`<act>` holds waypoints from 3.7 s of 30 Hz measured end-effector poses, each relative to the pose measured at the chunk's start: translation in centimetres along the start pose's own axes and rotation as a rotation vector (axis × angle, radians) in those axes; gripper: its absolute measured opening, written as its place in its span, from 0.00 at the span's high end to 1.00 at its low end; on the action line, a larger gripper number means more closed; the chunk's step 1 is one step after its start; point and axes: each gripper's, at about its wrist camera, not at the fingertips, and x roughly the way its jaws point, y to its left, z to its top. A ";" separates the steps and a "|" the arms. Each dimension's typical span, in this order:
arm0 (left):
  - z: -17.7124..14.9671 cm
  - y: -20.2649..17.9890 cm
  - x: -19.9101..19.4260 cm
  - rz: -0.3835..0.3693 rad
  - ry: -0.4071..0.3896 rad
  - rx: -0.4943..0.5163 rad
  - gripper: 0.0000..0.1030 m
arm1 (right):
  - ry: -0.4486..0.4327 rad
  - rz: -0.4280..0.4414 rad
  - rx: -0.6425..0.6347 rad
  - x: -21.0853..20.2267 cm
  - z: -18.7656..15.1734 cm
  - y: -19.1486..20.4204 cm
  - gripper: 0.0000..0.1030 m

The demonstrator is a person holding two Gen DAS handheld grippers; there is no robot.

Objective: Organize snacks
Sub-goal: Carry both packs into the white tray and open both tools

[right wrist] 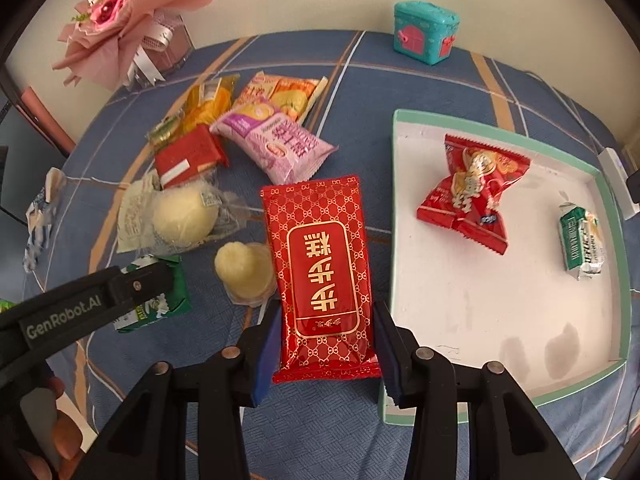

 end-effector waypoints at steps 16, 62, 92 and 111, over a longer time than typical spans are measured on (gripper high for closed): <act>0.4 -1.0 -4.2 -0.040 -0.162 0.014 0.41 | -0.091 0.036 0.055 -3.7 0.7 -0.9 0.55; -11.4 -21.6 3.5 -0.025 -0.106 0.703 0.40 | -0.037 -0.285 0.660 -3.7 -3.4 -23.6 0.55; -10.9 -21.3 6.2 -0.016 -0.018 0.689 0.27 | 0.033 -0.263 0.685 -1.1 -3.7 -24.6 0.43; -7.0 -18.3 1.4 -0.032 -0.123 0.505 0.20 | -0.084 -0.282 0.610 -5.9 -2.5 -23.0 0.36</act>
